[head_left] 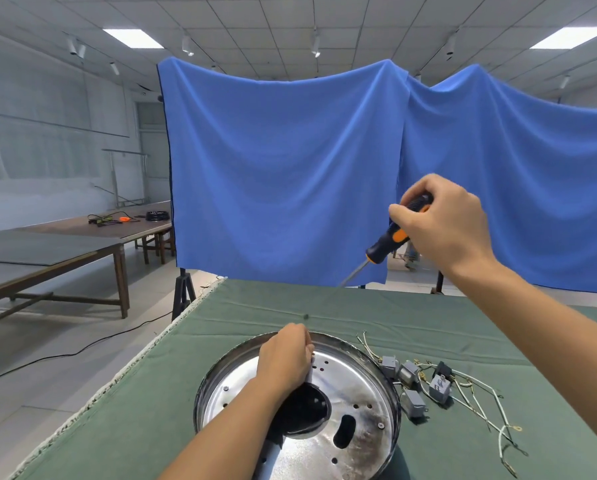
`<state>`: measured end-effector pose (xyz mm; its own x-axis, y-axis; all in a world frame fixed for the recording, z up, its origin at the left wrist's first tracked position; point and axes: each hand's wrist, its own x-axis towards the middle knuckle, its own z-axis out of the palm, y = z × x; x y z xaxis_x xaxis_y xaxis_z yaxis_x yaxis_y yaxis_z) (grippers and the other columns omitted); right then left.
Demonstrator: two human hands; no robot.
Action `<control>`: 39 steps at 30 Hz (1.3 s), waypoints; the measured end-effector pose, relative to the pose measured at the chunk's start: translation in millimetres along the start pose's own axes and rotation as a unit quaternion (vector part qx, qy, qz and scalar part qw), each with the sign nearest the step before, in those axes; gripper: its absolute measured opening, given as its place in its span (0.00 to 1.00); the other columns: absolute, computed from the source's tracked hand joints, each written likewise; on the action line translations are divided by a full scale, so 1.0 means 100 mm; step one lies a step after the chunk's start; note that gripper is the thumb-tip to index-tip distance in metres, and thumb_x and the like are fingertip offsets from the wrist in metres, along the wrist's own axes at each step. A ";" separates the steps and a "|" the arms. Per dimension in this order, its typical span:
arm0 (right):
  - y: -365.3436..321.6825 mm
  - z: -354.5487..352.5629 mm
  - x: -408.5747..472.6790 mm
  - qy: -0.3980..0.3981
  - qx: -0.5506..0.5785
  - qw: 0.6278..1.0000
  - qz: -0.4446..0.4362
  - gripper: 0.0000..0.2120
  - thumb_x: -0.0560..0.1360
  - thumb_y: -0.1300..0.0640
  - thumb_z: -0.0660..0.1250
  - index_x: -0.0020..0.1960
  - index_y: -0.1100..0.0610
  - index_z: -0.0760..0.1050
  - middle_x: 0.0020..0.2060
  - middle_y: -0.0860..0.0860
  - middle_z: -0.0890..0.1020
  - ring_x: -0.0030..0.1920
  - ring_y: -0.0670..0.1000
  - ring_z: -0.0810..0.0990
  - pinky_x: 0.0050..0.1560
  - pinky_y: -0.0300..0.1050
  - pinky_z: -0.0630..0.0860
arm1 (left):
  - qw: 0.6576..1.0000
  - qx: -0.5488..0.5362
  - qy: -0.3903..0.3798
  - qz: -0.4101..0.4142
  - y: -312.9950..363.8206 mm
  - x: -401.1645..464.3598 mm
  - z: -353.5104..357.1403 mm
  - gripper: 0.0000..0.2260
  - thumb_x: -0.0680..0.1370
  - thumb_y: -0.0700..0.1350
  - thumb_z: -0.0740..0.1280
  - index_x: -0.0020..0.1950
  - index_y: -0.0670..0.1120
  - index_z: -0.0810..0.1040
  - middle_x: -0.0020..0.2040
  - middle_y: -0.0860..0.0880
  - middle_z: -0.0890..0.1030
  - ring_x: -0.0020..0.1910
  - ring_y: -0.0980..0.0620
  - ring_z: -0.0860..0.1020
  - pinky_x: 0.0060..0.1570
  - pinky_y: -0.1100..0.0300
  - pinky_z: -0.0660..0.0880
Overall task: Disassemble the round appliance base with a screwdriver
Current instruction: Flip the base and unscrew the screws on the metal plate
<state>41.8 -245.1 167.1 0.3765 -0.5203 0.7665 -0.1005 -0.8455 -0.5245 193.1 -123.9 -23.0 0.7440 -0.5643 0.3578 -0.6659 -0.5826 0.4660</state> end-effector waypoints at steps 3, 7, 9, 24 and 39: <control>0.26 0.02 -0.13 -0.004 0.189 0.969 0.158 0.09 0.69 0.59 0.74 0.41 0.55 0.73 0.39 0.51 0.82 0.31 0.52 0.83 0.36 0.49 0.81 | 0.999 -0.034 0.016 -0.011 0.00 -0.01 -0.01 0.06 0.80 0.47 0.57 0.50 0.47 0.71 0.48 0.50 0.79 0.49 0.47 0.76 0.48 0.53 0.71; 0.64 0.14 -0.44 -0.102 0.406 0.794 0.441 0.04 0.73 0.68 0.69 0.42 0.65 0.74 0.40 0.61 0.79 0.33 0.54 0.80 0.26 0.44 0.80 | 0.997 -0.055 0.047 -0.005 0.00 -0.02 -0.03 0.06 0.80 0.48 0.55 0.47 0.48 0.68 0.43 0.51 0.78 0.44 0.47 0.75 0.41 0.54 0.67; 0.78 0.22 -0.60 -0.113 0.475 0.699 0.523 0.02 0.74 0.67 0.66 0.44 0.66 0.74 0.41 0.61 0.78 0.38 0.56 0.79 0.25 0.45 0.80 | 0.996 -0.067 0.055 0.000 0.00 -0.03 -0.05 0.06 0.80 0.48 0.55 0.45 0.48 0.68 0.40 0.53 0.78 0.42 0.48 0.76 0.40 0.54 0.67; 0.72 0.47 -1.08 -0.291 0.560 0.622 0.463 0.13 0.61 0.65 0.61 0.46 0.64 0.73 0.36 0.54 0.77 0.27 0.50 0.76 0.23 0.39 0.72 | 1.000 -0.013 -0.009 -0.012 -0.01 -0.09 -0.13 0.05 0.78 0.47 0.59 0.43 0.49 0.70 0.41 0.53 0.76 0.43 0.50 0.75 0.42 0.55 0.70; 1.03 0.42 -1.06 -0.246 0.336 0.863 0.287 0.07 0.72 0.68 0.65 0.41 0.61 0.68 0.25 0.53 0.75 0.20 0.53 0.71 0.24 0.41 0.68 | 0.906 -0.404 -0.058 -0.116 0.85 -0.08 -0.29 0.06 0.75 0.40 0.68 0.39 0.43 0.81 0.33 0.50 0.79 0.27 0.55 0.73 0.24 0.67 0.68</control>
<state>30.4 -272.4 16.3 0.8045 -0.5758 0.1459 0.0946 -0.1184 -0.9885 131.9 -151.4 37.3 0.8173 -0.5658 0.1093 -0.2009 -0.1019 0.9743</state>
